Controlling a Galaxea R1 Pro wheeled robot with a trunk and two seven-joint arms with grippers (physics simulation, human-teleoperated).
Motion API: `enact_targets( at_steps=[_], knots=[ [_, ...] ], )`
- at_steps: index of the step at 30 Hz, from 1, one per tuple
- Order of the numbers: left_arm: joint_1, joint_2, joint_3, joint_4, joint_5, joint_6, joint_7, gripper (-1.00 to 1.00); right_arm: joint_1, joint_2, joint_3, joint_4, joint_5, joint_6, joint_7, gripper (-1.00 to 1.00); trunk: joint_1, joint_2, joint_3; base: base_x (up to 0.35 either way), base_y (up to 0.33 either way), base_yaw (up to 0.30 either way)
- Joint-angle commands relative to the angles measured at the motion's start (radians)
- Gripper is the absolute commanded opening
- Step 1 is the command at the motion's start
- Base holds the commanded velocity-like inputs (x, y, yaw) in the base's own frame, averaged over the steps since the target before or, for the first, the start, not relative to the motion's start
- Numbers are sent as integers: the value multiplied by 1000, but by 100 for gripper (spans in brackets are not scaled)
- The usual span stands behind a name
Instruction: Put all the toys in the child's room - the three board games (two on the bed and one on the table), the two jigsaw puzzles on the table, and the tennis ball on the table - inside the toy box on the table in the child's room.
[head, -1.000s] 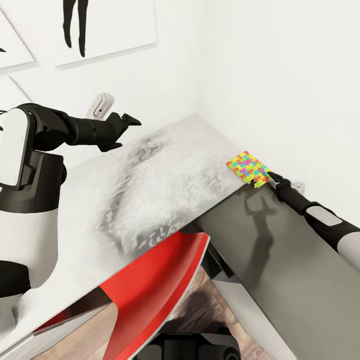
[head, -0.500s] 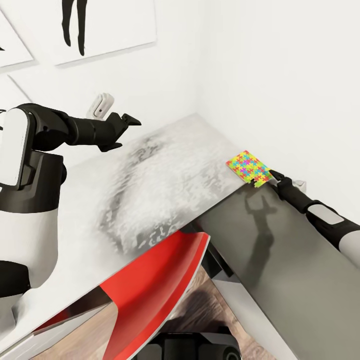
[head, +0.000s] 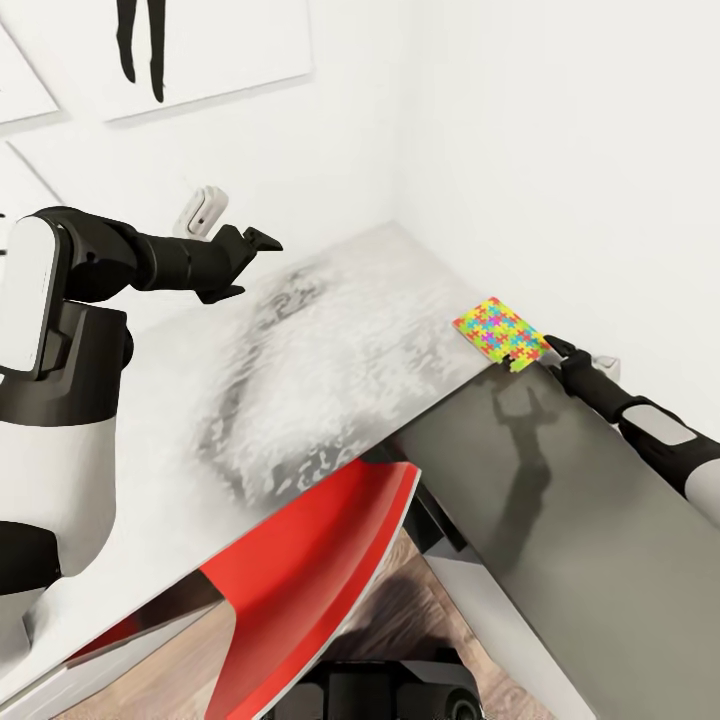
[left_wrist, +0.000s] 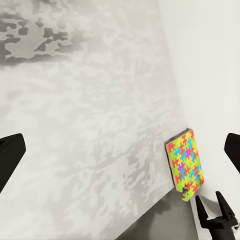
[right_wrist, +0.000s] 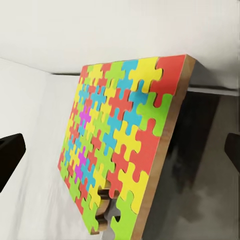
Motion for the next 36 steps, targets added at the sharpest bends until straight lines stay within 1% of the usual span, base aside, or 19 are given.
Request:
enact_targets(
  at_steps=[1,20,36],
  knots=[
    [-1,0,-1,0,7,4,9,100,-3,-1,6,0,-11,5,3,100,1,-2,-3,0,0,0],
    [-1,0,-2,0,6,4,8,100,-15,-7,6,0,-11,5,5,100,1,-2,-31,0,0,-7],
    [0,0,-2,0,5,4,8,100,-16,-1,6,2,-11,5,2,100,1,-2,-38,0,0,-3]
  ],
)
